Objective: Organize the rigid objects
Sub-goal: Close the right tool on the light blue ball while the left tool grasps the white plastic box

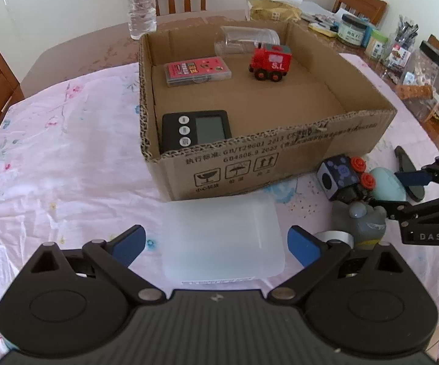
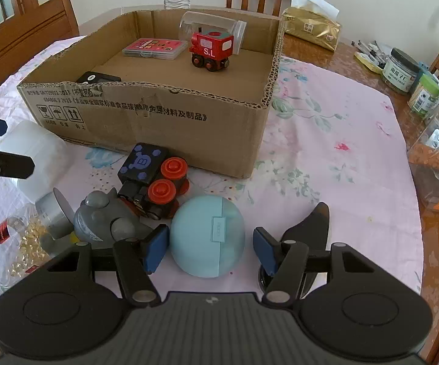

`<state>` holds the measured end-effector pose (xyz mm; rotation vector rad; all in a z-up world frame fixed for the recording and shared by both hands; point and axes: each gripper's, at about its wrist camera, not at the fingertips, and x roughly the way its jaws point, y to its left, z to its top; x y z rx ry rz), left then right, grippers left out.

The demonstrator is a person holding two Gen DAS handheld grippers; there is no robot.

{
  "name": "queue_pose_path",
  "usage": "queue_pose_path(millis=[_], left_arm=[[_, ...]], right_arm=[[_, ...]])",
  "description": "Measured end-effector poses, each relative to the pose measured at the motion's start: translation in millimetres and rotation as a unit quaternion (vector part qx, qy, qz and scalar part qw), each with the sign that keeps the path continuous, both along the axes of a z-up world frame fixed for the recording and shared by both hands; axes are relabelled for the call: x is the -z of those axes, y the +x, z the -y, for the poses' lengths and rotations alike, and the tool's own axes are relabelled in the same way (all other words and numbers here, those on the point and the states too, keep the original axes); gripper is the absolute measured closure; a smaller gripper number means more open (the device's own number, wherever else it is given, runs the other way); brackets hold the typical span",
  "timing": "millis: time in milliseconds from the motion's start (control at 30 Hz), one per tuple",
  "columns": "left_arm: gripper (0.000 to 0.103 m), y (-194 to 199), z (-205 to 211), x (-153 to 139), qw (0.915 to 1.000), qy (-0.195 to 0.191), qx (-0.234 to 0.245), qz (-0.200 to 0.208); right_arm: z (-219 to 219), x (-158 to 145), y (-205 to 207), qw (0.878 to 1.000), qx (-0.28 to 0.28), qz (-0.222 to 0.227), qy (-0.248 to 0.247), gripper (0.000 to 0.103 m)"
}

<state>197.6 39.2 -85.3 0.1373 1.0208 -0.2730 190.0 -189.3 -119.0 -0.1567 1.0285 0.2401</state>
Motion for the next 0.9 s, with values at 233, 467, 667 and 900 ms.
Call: queue_pose_path(millis=[233, 467, 667, 900], left_arm=[[0.004, 7, 6, 12, 0.9997, 0.022, -0.009, -0.003], [0.004, 7, -2, 18, 0.9992, 0.038, -0.006, -0.008], [0.008, 7, 5, 16, 0.9992, 0.039, 0.000, 0.002], [0.014, 13, 8, 16, 0.9992, 0.039, 0.002, 0.000]], right_arm=[[-1, 0, 0, 1.000, 0.006, 0.002, 0.000, 0.037], [1, 0, 0, 1.000, 0.013, 0.001, -0.001, 0.037], [-3, 0, 1, 1.000, 0.002, 0.003, -0.001, 0.038], [-3, 0, 3, 1.000, -0.004, 0.002, 0.000, 0.038]])
